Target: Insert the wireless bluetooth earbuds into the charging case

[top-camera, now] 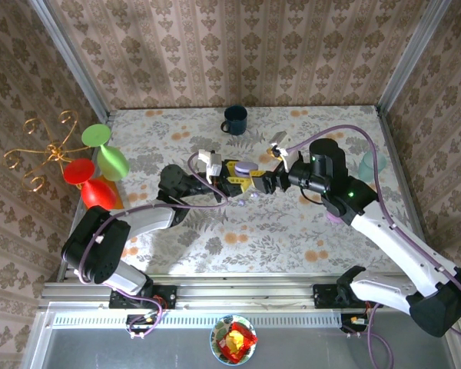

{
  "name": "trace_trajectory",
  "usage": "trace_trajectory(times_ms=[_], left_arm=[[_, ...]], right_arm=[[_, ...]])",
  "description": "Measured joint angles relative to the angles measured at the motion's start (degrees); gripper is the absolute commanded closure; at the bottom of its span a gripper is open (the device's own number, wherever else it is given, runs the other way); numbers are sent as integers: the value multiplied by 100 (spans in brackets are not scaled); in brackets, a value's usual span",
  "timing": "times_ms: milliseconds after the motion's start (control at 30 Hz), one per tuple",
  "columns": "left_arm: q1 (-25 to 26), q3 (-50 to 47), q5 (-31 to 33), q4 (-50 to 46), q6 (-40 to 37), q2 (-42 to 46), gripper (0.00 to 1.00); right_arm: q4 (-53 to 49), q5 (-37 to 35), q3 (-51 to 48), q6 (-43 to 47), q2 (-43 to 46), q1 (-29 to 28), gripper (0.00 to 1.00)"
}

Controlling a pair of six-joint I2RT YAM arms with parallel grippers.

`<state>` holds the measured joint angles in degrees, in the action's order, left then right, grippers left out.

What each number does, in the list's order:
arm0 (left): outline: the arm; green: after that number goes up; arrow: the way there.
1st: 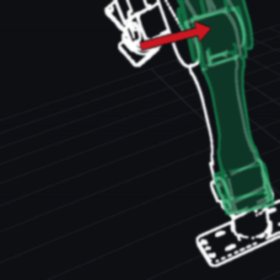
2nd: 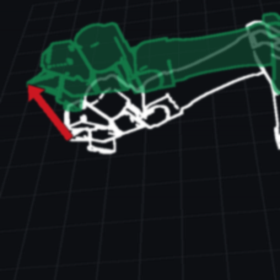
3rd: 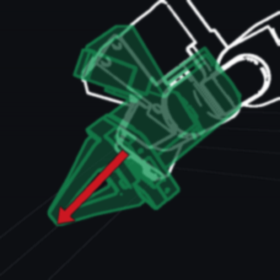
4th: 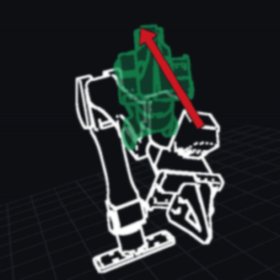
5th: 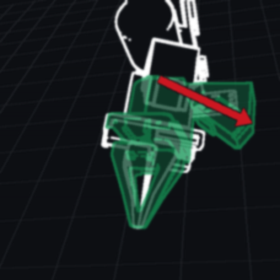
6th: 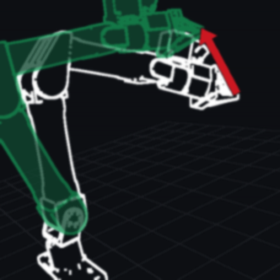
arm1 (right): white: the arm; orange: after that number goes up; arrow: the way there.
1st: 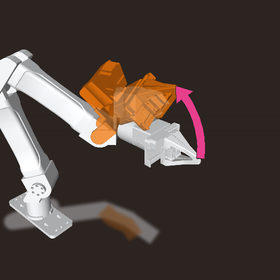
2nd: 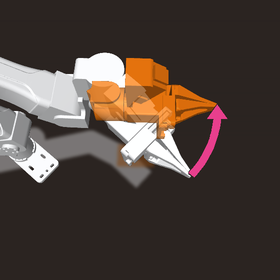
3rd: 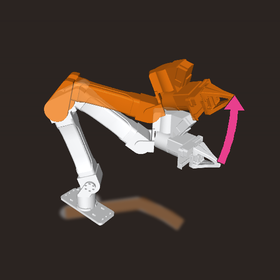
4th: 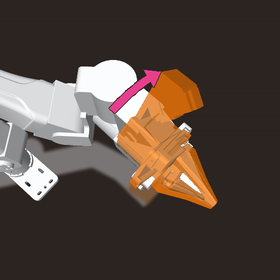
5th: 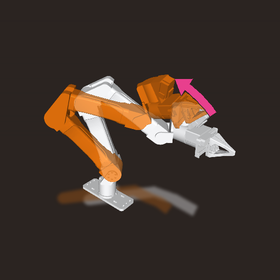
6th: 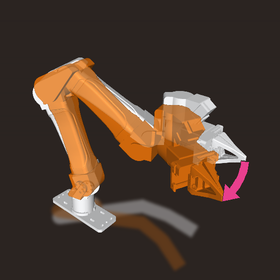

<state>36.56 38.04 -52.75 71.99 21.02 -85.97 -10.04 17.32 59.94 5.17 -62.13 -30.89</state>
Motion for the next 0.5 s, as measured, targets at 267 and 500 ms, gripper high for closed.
trace_trajectory(times_ms=[267,500], left_arm=[[15,-90,-160,31,-50,2,65],[11,-131,-83,57,-92,39,65]], right_arm=[[57,-459,20,-181,-85,129,17],[-127,-437,199,-380,-208,157,16]])
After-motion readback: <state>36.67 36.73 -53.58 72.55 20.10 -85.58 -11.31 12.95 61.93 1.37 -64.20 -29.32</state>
